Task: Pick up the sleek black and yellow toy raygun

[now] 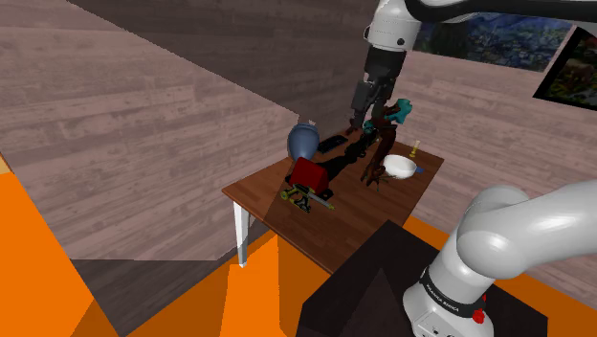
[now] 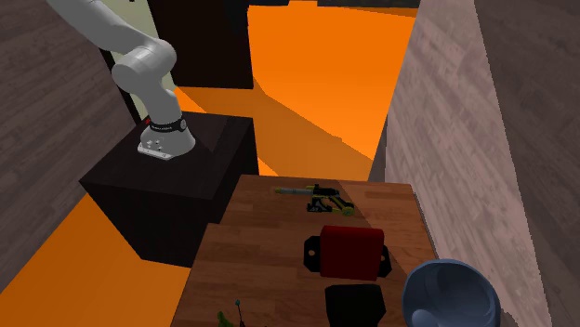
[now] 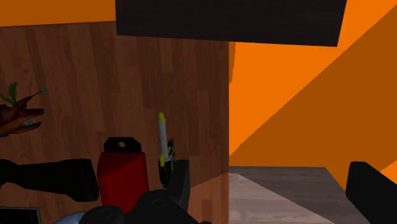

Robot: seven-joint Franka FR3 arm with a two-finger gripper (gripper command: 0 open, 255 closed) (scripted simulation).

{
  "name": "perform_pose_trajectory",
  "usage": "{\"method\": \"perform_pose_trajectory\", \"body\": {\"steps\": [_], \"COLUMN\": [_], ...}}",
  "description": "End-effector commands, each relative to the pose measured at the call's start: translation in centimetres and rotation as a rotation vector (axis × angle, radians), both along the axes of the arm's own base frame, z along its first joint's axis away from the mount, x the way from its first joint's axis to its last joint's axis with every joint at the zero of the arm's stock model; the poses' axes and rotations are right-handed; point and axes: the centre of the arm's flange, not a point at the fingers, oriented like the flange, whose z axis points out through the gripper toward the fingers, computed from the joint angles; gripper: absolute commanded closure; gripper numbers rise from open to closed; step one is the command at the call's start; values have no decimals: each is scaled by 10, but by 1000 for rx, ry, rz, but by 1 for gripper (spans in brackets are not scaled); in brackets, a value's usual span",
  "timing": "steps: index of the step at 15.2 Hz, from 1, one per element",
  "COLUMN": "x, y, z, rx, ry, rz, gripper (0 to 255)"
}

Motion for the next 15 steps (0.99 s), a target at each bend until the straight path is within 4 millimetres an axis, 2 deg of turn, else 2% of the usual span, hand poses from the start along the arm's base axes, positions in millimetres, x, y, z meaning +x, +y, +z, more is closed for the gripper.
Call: {"method": "perform_pose_trajectory", "body": {"steps": [1, 15], "x": [0, 70], "y": [0, -65], "z": [0, -158], "rx": [0, 22], "ry": [0, -21], "rz": [0, -6], "gripper": [0, 0]}}
